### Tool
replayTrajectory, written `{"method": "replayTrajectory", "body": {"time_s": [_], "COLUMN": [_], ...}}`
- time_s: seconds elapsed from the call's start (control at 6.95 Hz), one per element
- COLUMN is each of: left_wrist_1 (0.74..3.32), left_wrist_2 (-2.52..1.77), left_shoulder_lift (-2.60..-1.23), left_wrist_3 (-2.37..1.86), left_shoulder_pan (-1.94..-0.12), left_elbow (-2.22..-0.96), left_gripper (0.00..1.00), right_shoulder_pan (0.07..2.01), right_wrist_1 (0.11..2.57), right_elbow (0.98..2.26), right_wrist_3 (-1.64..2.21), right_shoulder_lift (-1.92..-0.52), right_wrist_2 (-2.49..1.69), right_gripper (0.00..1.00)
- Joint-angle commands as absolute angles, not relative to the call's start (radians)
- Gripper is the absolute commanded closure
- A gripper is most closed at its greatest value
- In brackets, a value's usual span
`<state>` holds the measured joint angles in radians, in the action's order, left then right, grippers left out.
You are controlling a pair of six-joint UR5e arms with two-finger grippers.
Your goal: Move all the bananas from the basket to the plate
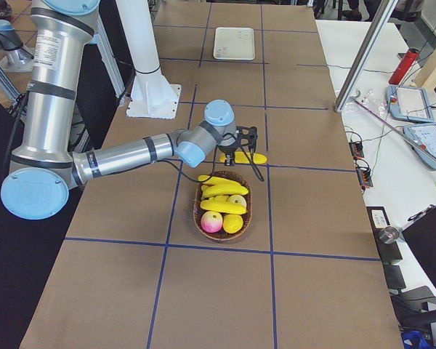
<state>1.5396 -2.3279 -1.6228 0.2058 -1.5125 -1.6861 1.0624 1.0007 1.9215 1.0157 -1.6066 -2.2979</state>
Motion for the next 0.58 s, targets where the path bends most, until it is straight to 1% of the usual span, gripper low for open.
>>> {"method": "replayTrajectory", "body": {"time_s": [0.0, 0.14, 0.43], "left_wrist_1": [1.658, 1.765, 1.886], "left_wrist_2": [-2.333, -2.342, -2.408], "left_shoulder_lift": [-1.655, -1.664, -1.767], "left_wrist_3": [0.009, -0.187, -0.503], "left_shoulder_pan": [-1.468, -1.388, -1.213], "left_elbow": [-1.684, -1.683, -1.686], "left_gripper": [0.00, 0.00, 0.00], "right_shoulder_pan": [0.926, 0.841, 0.731], "right_wrist_1": [0.996, 0.996, 0.996], "right_elbow": [1.814, 1.800, 1.796], "right_wrist_3": [1.231, 1.323, 1.428], "right_shoulder_lift": [-1.359, -1.262, -1.133], "right_wrist_2": [-2.214, -2.122, -2.033], "right_gripper": [0.96, 0.96, 0.95]}}
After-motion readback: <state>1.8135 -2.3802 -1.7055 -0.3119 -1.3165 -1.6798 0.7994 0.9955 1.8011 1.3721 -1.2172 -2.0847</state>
